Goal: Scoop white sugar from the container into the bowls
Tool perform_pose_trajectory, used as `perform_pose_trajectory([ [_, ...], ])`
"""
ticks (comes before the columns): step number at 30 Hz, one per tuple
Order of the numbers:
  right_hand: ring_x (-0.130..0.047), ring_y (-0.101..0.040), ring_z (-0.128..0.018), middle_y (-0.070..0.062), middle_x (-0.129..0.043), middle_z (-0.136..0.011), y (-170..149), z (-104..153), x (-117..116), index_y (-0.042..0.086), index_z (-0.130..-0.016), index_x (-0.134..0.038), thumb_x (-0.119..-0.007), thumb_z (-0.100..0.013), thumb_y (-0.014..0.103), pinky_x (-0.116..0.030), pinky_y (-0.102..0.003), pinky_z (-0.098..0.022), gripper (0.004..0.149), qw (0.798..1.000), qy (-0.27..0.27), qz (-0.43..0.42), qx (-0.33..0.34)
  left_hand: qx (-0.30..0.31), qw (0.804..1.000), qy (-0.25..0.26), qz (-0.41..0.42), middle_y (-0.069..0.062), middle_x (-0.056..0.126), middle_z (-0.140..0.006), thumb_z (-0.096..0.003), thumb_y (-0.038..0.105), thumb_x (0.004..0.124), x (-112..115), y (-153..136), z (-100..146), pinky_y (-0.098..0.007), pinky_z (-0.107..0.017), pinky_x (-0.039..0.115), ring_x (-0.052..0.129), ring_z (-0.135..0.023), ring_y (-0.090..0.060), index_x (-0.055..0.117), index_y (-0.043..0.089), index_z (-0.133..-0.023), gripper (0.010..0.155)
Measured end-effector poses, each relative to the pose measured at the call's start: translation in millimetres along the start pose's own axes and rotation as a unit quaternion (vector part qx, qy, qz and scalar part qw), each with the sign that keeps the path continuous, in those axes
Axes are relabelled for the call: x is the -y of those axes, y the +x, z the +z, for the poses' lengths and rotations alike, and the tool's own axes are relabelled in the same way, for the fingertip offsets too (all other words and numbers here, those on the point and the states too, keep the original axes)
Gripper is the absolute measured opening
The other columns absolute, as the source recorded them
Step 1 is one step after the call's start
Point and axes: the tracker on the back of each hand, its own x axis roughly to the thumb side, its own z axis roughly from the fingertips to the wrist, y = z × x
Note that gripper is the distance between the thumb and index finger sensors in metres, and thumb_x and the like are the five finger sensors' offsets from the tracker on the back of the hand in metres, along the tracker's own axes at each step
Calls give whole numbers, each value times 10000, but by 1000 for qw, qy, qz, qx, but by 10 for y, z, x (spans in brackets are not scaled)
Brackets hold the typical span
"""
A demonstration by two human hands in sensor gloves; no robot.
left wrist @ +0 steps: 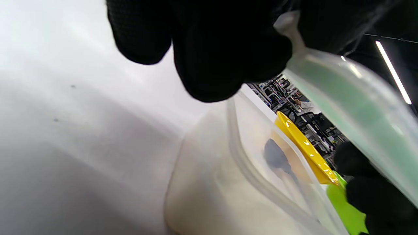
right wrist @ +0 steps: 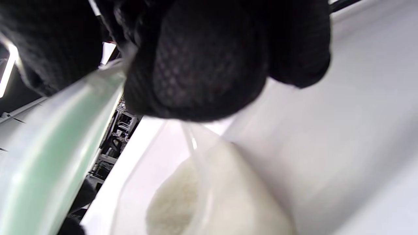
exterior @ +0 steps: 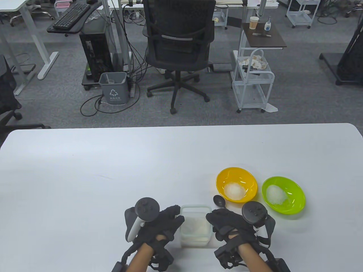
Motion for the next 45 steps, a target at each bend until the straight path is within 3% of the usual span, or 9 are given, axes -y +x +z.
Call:
perform_pose_trajectory([
  [7, -1038, -132, -256, -22, -1023, -558, 60, 10, -58, 220, -865, -815, -893, -418, 459, -849, -387, -434, 513, 996, -26, 85, 26, -9, 998, 18, -60, 176, 987, -669, -404, 544, 815, 51, 44, -16, -419, -594, 825, 1070, -533, -74, 751, 298, -974, 624],
  [15, -1040, -124, -258, -12, -1025, -562, 166, 79, -199, 248, -871, -811, -875, -432, 465, -851, -379, -439, 494, 969, -67, 221, 85, -33, 995, 13, -90, 168, 996, -658, -396, 531, 831, 110, 18, -41, -425, -583, 829, 1075, -518, -86, 755, 283, -973, 633],
  [23, -1028, -142, -289, -17, -1006, -594, 140, 84, -221, 257, -882, -803, -847, -449, 460, -830, -397, -463, 480, 972, -62, 213, 76, -44, 996, -4, -79, 166, 981, -686, -403, 525, 820, 141, 1, -29, -442, -600, 808, 1064, -546, -102, 737, 284, -988, 637],
  [27, -1025, -164, -319, -31, -997, -624, 140, 102, -224, 269, -881, -813, -847, -445, 476, -816, -413, -481, 484, 971, -69, 218, 71, -38, 991, 27, -129, 163, 951, -752, -393, 543, 825, 138, 65, 12, -445, -618, 794, 1049, -611, -111, 752, 326, -963, 615],
  [31, -1001, -180, -385, -51, -958, -685, 243, 225, -252, 289, -853, -829, -843, -430, 546, -783, -431, -528, 496, 926, -137, 331, 118, -25, 969, 77, -235, 177, 938, -778, -392, 580, 802, 167, 211, 104, -450, -627, 787, 1042, -657, -130, 773, 381, -909, 554],
  [35, -995, -213, -377, -98, -966, -667, 325, 295, -362, 243, -833, -868, -802, -459, 507, -769, -454, -534, 463, 896, -156, 389, 148, -15, 952, 81, -295, 131, 996, -764, -420, 583, 726, 231, 284, 132, -446, -611, 805, 1072, -628, -144, 845, 354, -892, 537],
  [37, -1002, -231, -378, -113, -978, -666, 314, 272, -367, 218, -834, -885, -778, -468, 498, -766, -463, -536, 473, 904, -137, 382, 135, -21, 957, 66, -283, 121, 1018, -738, -429, 578, 699, 242, 257, 119, -439, -590, 825, 1094, -596, -137, 855, 313, -886, 550],
  [43, -1009, -212, -300, -141, -992, -600, 148, 96, -303, 119, -839, -854, -761, -478, 434, -796, -452, -475, 488, 978, -33, 205, 38, -75, 986, 0, -148, 110, 1025, -681, -429, 555, 719, 202, 103, 22, -424, -559, 844, 1102, -536, -112, 849, 258, -875, 551],
  [45, -1007, -214, -309, -151, -982, -605, 101, 74, -300, 114, -845, -845, -759, -477, 423, -792, -455, -480, 488, 985, -23, 168, 23, -84, 988, -20, -126, 117, 1026, -668, -436, 549, 702, 205, 72, -3, -416, -555, 851, 1104, -526, -99, 848, 257, -871, 544],
])
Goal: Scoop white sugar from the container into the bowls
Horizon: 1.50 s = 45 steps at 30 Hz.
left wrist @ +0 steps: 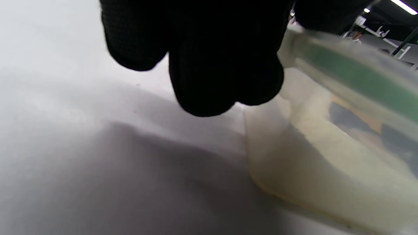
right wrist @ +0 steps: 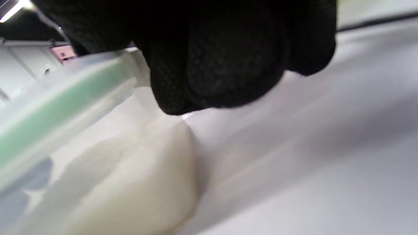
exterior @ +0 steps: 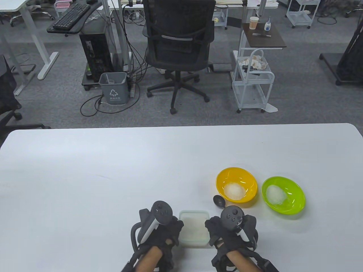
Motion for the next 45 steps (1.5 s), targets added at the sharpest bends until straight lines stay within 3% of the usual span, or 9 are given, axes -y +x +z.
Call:
perform_pose_trajectory([
  [4, -1007, -201, -323, -138, -975, -615, -33, -6, -7, 125, -854, -832, -747, -480, 432, -791, -448, -489, 492, 1000, 2, -6, 0, -2, 1000, -14, 24, 119, 1018, -676, -438, 551, 702, 10, -38, -17, -414, -560, 845, 1099, -533, -97, 838, 255, -877, 546],
  [14, -1013, -207, -335, -127, -979, -629, 2, 4, 15, 147, -855, -840, -748, -478, 455, -790, -446, -496, 495, 998, -18, 43, 30, 11, 1000, 8, -15, 113, 1009, -710, -438, 560, 697, -1, -4, -3, -434, -588, 821, 1089, -576, -123, 834, 273, -889, 552],
  [19, -1025, -238, -405, -127, -972, -694, 90, 61, 106, 182, -877, -837, -765, -471, 479, -774, -463, -533, 508, 990, -64, 106, 68, 37, 993, 54, -95, 83, 973, -839, -415, 605, 717, -128, 120, 75, -470, -646, 778, 1058, -709, -180, 790, 303, -956, 624],
  [24, -962, -298, -686, -109, -860, -914, 221, 220, 475, 247, -976, -736, -750, -468, 541, -663, -523, -671, 587, 956, -149, 201, 152, 120, 974, 113, -155, 53, 792, -1062, -401, 648, 712, -340, 273, 289, -523, -753, 658, 911, -939, -231, 654, 349, -1054, 720],
  [28, -835, -341, -887, -127, -690, -1069, 214, 298, 672, 282, -1037, -640, -744, -458, 575, -546, -591, -739, 657, 929, -178, 257, 198, 152, 961, 140, -187, 72, 504, -1213, -394, 684, 689, -395, 254, 377, -573, -835, 432, 638, -1132, -269, 507, 430, -1107, 778],
  [34, -610, -367, -1065, -123, -424, -1186, 47, 351, 655, 325, -1096, -465, -711, -441, 637, -453, -615, -775, 766, 885, -198, 348, 238, 156, 954, 159, -202, 118, 214, -1241, -372, 729, 652, -289, 119, 339, -585, -830, 211, 310, -1208, -280, 314, 477, -1121, 860],
  [39, -452, -405, -1128, -130, -322, -1206, -156, 322, 510, 339, -1110, -400, -692, -426, 678, -388, -647, -782, 817, 894, -160, 351, 226, 147, 950, 161, -221, 128, 146, -1229, -364, 750, 632, -157, -31, 253, -582, -815, 159, 229, -1205, -279, 280, 479, -1120, 877],
  [45, -400, -411, -1142, -134, -304, -1207, -177, 334, 505, 339, -1113, -365, -675, -421, 696, -361, -656, -783, 838, 897, -159, 345, 227, 139, 951, 154, -229, 127, 152, -1228, -361, 745, 644, -145, -116, 254, -581, -813, 152, 235, -1203, -277, 287, 474, -1119, 881],
])
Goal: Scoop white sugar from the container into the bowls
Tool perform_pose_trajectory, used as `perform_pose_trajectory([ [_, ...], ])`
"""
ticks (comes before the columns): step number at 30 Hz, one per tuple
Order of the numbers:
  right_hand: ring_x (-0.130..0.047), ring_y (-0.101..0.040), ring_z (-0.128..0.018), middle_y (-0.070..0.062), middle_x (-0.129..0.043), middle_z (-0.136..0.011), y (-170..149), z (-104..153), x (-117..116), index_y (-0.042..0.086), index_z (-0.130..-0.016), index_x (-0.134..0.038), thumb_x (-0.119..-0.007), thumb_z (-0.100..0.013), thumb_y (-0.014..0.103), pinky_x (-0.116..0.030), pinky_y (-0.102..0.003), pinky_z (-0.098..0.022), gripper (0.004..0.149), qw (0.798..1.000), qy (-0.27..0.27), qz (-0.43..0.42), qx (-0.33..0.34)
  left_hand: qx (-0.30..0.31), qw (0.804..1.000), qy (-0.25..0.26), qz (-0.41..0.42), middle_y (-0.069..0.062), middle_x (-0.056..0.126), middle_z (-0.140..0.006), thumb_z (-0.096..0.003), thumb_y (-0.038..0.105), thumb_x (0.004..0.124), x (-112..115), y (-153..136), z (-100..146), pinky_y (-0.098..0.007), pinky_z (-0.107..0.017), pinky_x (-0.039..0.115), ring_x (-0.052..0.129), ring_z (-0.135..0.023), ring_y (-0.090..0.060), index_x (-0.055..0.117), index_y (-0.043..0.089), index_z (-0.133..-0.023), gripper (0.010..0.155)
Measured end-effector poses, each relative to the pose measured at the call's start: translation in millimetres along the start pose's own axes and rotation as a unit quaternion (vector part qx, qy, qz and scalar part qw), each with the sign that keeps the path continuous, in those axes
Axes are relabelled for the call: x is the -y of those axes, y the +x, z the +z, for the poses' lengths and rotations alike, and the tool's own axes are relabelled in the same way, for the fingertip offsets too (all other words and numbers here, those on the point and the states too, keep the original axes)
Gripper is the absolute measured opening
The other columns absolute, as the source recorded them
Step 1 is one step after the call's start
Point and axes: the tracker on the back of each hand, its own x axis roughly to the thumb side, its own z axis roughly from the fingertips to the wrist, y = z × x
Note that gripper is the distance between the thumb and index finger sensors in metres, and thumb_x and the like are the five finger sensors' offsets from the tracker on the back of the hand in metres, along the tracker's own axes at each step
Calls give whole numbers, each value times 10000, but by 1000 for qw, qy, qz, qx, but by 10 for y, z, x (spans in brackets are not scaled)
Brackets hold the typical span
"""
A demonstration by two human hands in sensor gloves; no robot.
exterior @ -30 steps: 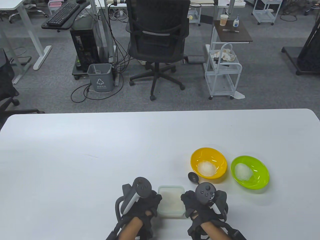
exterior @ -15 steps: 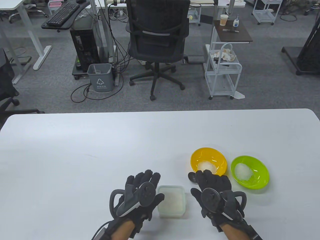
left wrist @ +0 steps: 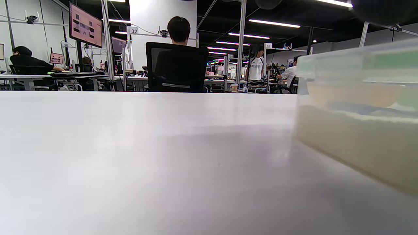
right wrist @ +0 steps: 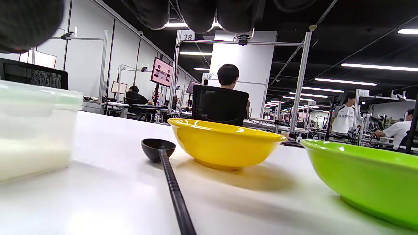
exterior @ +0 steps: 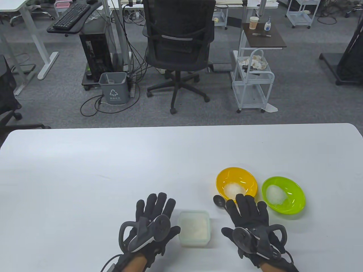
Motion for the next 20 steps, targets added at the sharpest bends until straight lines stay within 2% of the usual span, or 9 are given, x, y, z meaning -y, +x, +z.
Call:
perform_pose_trajectory([
  [20, -424, -409, -1135, -140, -341, -1199, 1, -2, -38, 328, -1109, -397, -675, -423, 688, -358, -658, -781, 823, 1000, 12, -16, -14, -4, 999, -26, 22, 120, 192, -1235, -366, 735, 650, 48, -5, -18, -581, -813, 157, 269, -1204, -277, 319, 455, -1123, 873],
])
